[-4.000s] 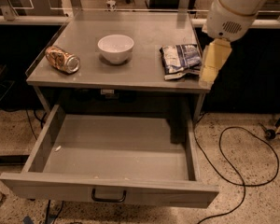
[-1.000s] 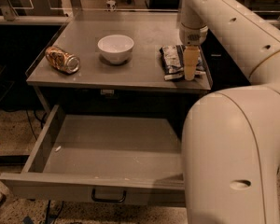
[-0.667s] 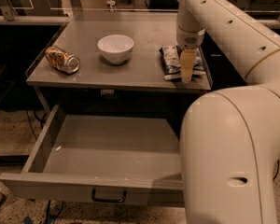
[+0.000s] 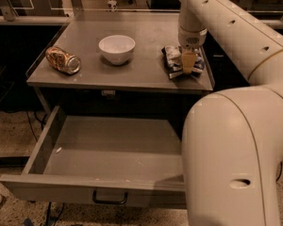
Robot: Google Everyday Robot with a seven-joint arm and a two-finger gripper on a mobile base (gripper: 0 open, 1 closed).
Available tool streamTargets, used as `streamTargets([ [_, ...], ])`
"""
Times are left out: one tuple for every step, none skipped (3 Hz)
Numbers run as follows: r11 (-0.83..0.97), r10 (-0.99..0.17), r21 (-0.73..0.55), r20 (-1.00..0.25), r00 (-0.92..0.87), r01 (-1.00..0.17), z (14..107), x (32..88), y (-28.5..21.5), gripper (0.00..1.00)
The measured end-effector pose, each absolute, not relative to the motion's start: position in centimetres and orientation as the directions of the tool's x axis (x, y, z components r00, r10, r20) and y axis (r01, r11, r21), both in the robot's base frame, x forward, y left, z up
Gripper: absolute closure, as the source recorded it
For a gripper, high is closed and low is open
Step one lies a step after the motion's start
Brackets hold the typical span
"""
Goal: Place blue chip bag into top drawer
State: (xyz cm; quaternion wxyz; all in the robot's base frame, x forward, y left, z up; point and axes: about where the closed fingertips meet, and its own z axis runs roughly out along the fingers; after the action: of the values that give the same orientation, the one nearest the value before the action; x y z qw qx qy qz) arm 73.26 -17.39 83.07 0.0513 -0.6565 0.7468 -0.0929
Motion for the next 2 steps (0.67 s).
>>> streamTargets([
  [0.121,-0.990,-0.206,0.045,-0.133,-0.971,83.07,73.26,-17.39,0.72],
  [0.121,-0.990,-0.206,0.045,-0.133,-0.971,83.19,73.26,-17.39,1.00],
])
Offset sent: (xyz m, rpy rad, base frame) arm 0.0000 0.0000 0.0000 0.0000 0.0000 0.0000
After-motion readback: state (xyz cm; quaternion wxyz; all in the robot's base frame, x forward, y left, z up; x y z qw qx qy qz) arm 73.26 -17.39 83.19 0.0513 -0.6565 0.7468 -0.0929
